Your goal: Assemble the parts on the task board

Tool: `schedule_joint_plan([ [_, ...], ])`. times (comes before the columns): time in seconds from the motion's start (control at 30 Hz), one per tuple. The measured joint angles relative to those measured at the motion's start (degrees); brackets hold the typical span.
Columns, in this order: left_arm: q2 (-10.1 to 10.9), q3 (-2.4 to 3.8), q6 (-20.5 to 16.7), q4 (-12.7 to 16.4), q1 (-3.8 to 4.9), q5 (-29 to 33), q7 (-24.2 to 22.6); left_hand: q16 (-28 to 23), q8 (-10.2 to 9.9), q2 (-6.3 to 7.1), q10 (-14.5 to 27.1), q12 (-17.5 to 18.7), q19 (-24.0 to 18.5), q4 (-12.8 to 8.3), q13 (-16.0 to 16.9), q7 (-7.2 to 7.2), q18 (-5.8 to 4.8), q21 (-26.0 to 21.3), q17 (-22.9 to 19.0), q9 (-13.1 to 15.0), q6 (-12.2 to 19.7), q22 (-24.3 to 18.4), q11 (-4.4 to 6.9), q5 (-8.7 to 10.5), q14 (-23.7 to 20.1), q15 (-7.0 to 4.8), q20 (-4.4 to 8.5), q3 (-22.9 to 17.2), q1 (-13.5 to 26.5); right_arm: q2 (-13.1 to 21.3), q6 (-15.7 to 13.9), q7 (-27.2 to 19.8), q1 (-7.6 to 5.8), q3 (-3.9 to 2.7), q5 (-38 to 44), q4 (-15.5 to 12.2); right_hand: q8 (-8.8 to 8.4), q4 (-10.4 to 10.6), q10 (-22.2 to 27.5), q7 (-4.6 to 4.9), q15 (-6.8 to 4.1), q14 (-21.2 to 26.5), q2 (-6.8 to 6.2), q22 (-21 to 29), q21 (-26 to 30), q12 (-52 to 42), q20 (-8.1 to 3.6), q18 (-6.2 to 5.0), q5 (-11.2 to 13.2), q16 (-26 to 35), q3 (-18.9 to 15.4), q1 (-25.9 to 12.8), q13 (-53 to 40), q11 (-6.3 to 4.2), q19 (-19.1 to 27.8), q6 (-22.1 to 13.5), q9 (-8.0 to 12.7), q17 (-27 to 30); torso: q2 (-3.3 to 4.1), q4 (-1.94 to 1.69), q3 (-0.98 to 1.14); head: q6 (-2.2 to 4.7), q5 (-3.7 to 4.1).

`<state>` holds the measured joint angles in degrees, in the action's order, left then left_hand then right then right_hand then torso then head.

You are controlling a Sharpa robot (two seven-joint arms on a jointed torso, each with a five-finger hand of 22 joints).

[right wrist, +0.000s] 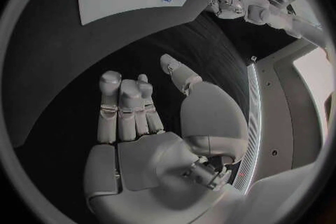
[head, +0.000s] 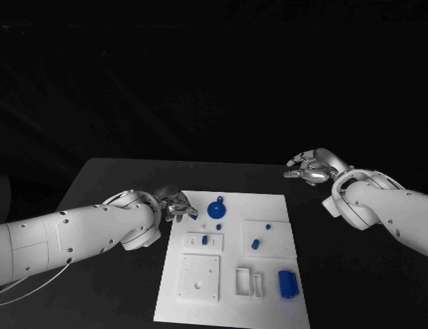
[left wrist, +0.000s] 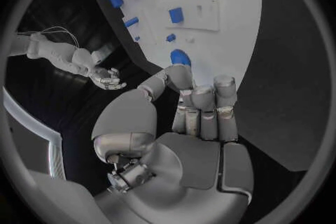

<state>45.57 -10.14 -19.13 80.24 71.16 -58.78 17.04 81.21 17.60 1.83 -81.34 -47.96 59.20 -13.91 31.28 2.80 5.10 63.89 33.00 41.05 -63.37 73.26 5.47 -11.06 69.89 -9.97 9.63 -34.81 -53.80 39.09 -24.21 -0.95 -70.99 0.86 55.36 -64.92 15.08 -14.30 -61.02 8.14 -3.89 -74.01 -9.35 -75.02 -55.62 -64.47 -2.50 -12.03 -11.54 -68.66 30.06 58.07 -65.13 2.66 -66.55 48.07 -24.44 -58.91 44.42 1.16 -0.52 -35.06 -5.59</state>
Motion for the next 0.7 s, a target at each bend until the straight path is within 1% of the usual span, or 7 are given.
schedule_joint_plan([
  [0.03,0.4,-0.39,-0.8,0.6,-0.19,-0.4,0.0,0.2,0.3,0.27,-0.1,-0.2,0.0,0.0,0.1,-0.03,0.00,0.2,0.0,0.0,0.0,0.0,0.14,-0.30,0.0,-0.01,0.01,0.0,0.0,0.0,0.0,0.0,0.06,0.00,0.0,0.0,0.00,0.0,0.0,0.00,0.00,0.0,0.00,0.0,0.0,0.0,0.08,0.00,0.0,0.0,0.0,0.0,0.0,0.00,-0.1,0.0,0.0,0.0,0.00,0.00,0.02,-0.03,-0.04],
  [0.1,1.0,-0.89,-1.9,1.4,-0.64,-0.8,-0.1,0.2,0.4,0.61,-0.2,-0.3,0.2,0.2,0.1,-0.05,0.00,0.2,0.0,0.0,-0.1,0.0,0.15,-0.31,0.2,-0.20,0.21,-0.2,0.0,0.1,0.0,0.0,0.18,0.00,0.0,0.0,0.00,0.0,0.0,0.00,0.00,0.0,0.00,0.0,0.0,0.0,0.08,0.00,0.0,0.0,0.0,0.0,0.0,0.00,-0.1,0.0,0.0,0.0,-0.04,-0.03,0.07,-0.13,-0.14],
  [0.17,1.5,-1.21,-2.6,1.9,-1.04,-1.2,-0.1,0.2,0.4,0.61,-0.3,-0.4,0.3,0.2,0.2,-0.06,-0.01,0.2,0.0,0.0,-0.1,0.0,0.09,-0.31,0.4,-0.19,0.30,-0.3,0.0,0.1,0.0,0.0,0.25,0.00,0.0,0.0,0.00,0.0,0.0,0.00,0.00,0.0,0.00,0.0,0.0,0.0,0.08,0.00,0.0,0.0,0.0,0.0,0.0,0.00,-0.1,0.0,0.0,0.0,-0.07,-0.04,0.10,-0.24,-0.19],
  [0.33,2.1,-1.97,-4.2,2.9,-2.17,-2.8,-0.2,0.2,0.4,0.79,-0.3,-0.6,0.5,0.1,0.3,-0.16,-0.03,0.2,0.1,0.0,-0.2,0.0,0.14,-0.53,0.6,-0.16,0.11,-0.4,-0.2,0.2,0.0,0.0,0.40,-0.01,0.0,0.0,0.00,0.0,0.0,-0.02,0.00,0.0,0.00,0.0,0.0,0.0,0.08,0.00,0.0,0.0,0.0,0.0,0.0,0.00,-0.1,0.0,0.0,0.0,-0.27,-0.23,0.36,-0.70,-0.30],
  [0.4,2.1,-2.09,-4.7,3.2,-2.76,-3.5,-0.3,0.2,0.4,0.86,-0.4,-0.6,0.5,0.1,0.3,-0.08,-0.03,0.2,0.1,0.0,-0.3,0.0,0.14,-0.53,0.6,-0.21,0.11,-0.4,-0.3,0.2,0.0,0.0,0.51,-0.01,0.0,-0.1,0.00,0.0,0.0,-0.02,0.00,0.0,0.00,0.0,0.0,0.0,0.08,0.00,0.0,0.0,0.0,0.0,0.0,0.00,-0.1,0.0,0.0,0.0,-0.37,-0.31,0.47,-0.87,-0.35],
  [0.53,2.0,-2.12,-5.4,3.3,-3.84,-4.8,-0.3,0.2,0.4,0.86,-0.3,-0.6,0.5,0.3,0.3,-0.14,-0.14,0.2,0.1,0.0,-0.4,0.0,0.19,-0.54,0.7,-0.14,0.11,-0.5,-0.3,0.3,0.0,0.0,0.54,-0.01,0.0,-0.2,0.00,0.0,0.0,-0.03,0.00,0.0,0.00,0.0,0.0,0.0,0.09,0.00,0.0,0.0,0.0,0.0,0.0,0.00,-0.1,0.0,0.0,0.0,-0.49,-0.39,0.62,-1.16,-0.41],
  [0.7,1.4,-2.30,-6.0,3.1,-5.18,-6.3,-0.4,0.2,0.4,0.85,-0.2,-0.6,0.5,0.3,0.3,-0.15,-0.17,0.2,0.1,0.0,-0.4,0.0,0.30,-0.54,0.8,-0.17,0.11,-0.5,-0.3,0.5,0.0,0.0,0.60,-0.01,0.0,-0.4,0.00,0.0,0.0,-0.04,0.00,0.0,0.00,0.0,0.0,0.0,0.10,0.00,0.0,0.0,0.0,0.0,0.0,0.00,-0.1,0.0,0.1,0.0,-0.56,-0.44,0.69,-1.40,-0.37],
])
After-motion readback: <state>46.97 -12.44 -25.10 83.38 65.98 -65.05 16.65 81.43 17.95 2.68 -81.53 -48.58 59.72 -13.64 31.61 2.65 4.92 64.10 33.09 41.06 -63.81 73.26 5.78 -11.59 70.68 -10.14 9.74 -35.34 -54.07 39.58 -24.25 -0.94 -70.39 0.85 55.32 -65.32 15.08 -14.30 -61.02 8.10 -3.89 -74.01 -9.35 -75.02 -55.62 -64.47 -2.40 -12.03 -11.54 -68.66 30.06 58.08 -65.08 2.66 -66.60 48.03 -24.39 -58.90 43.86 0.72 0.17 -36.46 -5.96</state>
